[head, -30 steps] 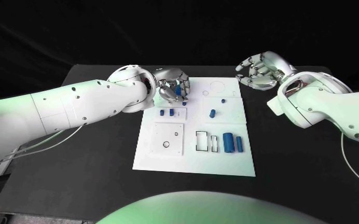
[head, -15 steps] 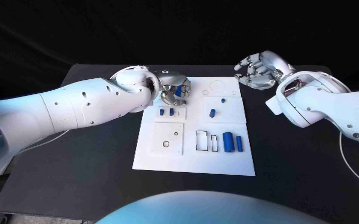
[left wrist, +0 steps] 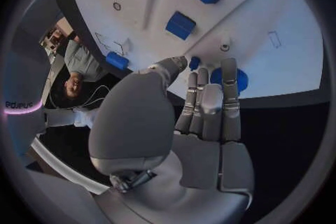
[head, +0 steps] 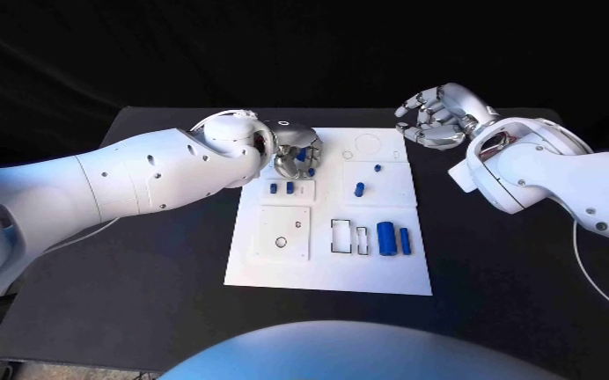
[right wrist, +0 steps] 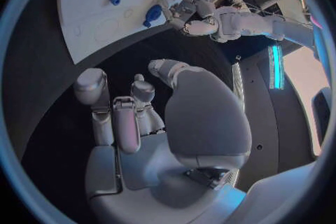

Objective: Assemble the parts on the task board

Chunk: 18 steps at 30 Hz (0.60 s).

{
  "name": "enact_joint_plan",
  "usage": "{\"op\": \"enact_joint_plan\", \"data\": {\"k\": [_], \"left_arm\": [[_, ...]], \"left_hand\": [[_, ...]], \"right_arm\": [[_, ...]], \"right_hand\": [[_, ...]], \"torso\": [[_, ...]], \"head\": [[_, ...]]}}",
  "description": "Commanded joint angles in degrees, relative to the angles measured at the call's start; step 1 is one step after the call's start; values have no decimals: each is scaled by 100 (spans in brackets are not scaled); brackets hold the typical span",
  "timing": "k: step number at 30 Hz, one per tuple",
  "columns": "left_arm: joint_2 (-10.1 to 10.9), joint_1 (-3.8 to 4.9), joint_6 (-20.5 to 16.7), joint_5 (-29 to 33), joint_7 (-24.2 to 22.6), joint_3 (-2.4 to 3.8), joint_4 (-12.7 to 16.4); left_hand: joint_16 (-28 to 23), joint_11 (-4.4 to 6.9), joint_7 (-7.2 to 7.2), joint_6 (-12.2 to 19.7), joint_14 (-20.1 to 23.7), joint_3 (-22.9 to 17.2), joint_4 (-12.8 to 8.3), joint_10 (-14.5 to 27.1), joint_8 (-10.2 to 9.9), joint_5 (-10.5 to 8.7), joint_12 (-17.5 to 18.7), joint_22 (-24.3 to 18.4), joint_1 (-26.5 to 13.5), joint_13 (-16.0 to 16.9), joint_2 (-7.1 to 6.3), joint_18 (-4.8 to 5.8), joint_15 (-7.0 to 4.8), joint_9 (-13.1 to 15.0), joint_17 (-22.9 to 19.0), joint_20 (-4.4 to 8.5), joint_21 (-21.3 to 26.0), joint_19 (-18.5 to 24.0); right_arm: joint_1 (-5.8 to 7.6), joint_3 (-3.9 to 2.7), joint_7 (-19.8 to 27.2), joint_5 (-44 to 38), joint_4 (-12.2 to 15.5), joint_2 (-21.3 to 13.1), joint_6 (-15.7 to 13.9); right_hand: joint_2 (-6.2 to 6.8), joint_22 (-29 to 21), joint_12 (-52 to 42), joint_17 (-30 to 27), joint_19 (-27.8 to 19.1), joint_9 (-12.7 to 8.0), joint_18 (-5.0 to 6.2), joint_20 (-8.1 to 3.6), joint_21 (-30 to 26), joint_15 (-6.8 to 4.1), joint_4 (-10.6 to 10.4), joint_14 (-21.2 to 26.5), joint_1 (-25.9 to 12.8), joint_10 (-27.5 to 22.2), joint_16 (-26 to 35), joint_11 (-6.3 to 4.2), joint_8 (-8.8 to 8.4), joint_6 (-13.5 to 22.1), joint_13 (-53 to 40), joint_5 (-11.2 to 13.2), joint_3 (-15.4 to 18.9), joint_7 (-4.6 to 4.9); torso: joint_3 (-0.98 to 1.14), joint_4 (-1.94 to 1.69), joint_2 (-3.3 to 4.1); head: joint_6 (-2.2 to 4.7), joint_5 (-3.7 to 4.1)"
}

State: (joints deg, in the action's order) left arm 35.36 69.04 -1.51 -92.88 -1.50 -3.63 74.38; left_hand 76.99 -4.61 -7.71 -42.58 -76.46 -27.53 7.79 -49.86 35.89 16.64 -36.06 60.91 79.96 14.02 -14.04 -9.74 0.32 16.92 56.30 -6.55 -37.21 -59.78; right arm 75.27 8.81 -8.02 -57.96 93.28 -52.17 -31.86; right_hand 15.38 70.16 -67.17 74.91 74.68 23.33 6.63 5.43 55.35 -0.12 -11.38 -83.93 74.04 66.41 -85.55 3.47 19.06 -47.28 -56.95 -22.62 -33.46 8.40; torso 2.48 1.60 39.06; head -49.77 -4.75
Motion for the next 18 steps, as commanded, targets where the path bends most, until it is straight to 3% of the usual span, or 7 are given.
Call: {"op": "enact_joint_plan", "data": {"k": [1,8,18], "left_arm": [[-43,0,147,-71,85,1,-33],[-109,1,149,-77,90,0,-127],[-199,-16,219,-37,49,-29,-227]], "left_hand": [[12,8,5,-100,31,-62,-43,0,-60,-25,31,40,73,-34,39,-60,-22,-16,-1,18,-36,36],[85,9,-6,-163,-18,-128,-87,-71,-147,-87,47,106,83,-83,82,-49,3,-45,98,11,-68,44],[122,11,-3,-209,-37,-142,-89,-114,-194,-112,50,145,44,-108,99,-47,12,-58,126,4,-85,50]], "right_arm": [[-2,0,42,-77,3,10,8],[-2,0,34,-75,-2,30,20],[-2,0,32,-75,-4,48,31]], "right_hand": [[19,-1,9,595,-19,8,73,-2,-17,-52,4,-305,-56,-40,20,-2,18,18,0,-23,-35,-6],[18,5,-9,600,-15,9,71,-2,-9,-52,4,-306,-60,-16,18,-2,20,19,-25,-24,-36,-6],[18,5,-9,600,-15,9,71,-2,-9,-52,4,-306,-60,-16,18,-2,20,19,-25,-24,-36,-6]], "torso": [[-2,5,0],[6,-11,-7],[1,1,-9]], "head": [[-9,-10],[-15,3],[-19,3]]}}
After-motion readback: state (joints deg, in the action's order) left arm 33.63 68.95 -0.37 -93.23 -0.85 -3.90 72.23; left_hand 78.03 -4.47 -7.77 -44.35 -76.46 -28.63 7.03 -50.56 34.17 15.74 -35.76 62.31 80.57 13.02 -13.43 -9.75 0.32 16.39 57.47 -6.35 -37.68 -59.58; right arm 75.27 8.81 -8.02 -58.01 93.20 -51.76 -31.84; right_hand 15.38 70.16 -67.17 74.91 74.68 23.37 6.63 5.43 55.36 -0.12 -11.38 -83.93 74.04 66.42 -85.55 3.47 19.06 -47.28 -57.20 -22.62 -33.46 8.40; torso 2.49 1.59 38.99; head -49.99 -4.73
